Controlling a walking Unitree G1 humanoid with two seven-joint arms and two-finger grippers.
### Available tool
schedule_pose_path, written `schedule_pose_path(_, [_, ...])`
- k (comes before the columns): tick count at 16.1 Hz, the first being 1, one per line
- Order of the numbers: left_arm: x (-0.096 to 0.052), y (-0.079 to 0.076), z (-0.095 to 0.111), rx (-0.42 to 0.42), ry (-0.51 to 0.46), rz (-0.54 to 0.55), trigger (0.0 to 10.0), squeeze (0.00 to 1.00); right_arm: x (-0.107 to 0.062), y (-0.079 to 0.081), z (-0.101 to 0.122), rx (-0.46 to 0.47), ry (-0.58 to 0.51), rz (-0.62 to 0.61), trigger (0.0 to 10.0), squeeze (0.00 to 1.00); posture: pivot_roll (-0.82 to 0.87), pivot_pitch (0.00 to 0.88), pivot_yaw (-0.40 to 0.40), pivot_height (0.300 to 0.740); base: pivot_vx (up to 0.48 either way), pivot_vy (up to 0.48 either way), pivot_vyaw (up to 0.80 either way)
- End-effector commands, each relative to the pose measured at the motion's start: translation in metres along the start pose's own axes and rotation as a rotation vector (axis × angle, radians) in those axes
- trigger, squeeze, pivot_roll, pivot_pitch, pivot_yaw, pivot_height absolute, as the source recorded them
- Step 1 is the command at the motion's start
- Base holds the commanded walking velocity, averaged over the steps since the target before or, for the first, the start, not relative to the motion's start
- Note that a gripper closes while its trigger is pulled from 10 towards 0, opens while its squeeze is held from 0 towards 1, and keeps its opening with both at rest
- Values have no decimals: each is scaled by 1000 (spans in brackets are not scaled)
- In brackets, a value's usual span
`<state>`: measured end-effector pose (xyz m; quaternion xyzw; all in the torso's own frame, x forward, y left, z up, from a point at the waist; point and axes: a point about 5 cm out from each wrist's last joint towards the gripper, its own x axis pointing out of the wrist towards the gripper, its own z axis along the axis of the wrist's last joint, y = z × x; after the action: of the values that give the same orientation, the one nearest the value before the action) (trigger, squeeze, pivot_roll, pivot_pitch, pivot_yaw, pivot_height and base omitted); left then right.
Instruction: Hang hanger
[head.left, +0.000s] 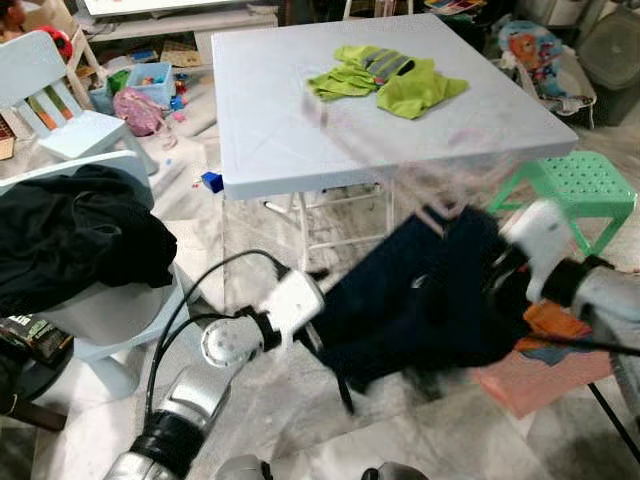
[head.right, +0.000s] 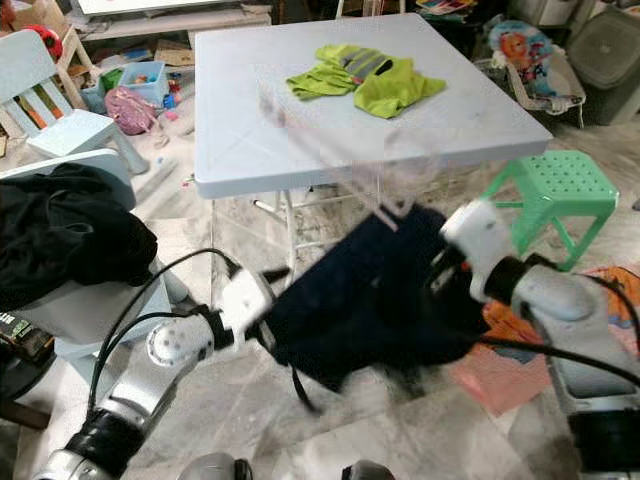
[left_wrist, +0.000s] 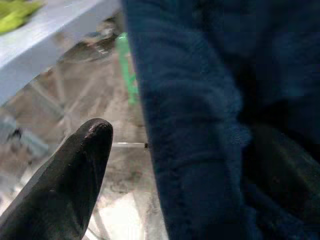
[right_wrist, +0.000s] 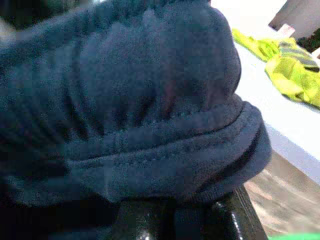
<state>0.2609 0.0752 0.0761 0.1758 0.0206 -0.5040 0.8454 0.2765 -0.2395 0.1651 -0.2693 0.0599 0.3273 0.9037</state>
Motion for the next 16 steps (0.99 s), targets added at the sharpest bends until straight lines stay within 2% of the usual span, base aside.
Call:
schedule_pose_path(1, [-5,0,4,52,1,-44,10000,1000,-1,-10,2,-97,19,-15,10000,0,-60,0,14,740,0,0,0])
schedule_pose_path(2, [-7,2,5,60,0,-47,10000,1000,1,-11,0,-127,30,-3,10000,0,-60,0,14,740,0,0,0])
schedule_pose_path(4, [-16,10,9,123,9,-70,10000,1000,4,-8,-6,-279,54,82,10000,0,-53,0,17,740,0,0,0])
schedule_pose_path(6, [-25,16,7,222,45,-87,10000,1000,8,-6,-13,-356,96,125,10000,0,-44,0,17,740,0,0,0])
schedule_pose_path(7, [-28,22,6,285,65,-42,10000,1000,13,-9,-14,-386,90,111,10000,0,-38,0,16,740,0,0,0])
schedule_pose_path(8, [-30,26,2,296,89,-19,10000,1000,17,-11,-12,-400,83,77,10000,0,-38,0,16,740,0,0,0])
schedule_pose_path(10, [-33,32,-5,251,148,39,10000,1000,25,-20,-11,-462,77,-18,10000,0,-35,0,15,740,0,0,0])
schedule_pose_path(11, [-36,33,-17,228,245,58,10000,1000,30,-31,-6,-500,69,-138,10000,0,-34,0,15,740,0,0,0])
schedule_pose_path(12, [-52,31,-45,326,453,16,10000,1000,32,-52,9,-543,39,-303,10000,0,-31,0,16,740,0,0,0])
schedule_pose_path(13, [-56,35,-49,332,470,76,10000,1000,29,-63,16,-550,19,-376,10000,0,-31,0,16,740,0,0,0])
schedule_pose_path(15, [-66,54,-56,331,508,253,10000,1000,23,-80,33,-471,-64,-482,10000,0,-30,0,15,740,0,0,0])
schedule_pose_path(16, [-67,57,-57,336,513,270,10000,1000,23,-80,36,-450,-84,-476,10000,0,-32,0,15,740,0,0,0])
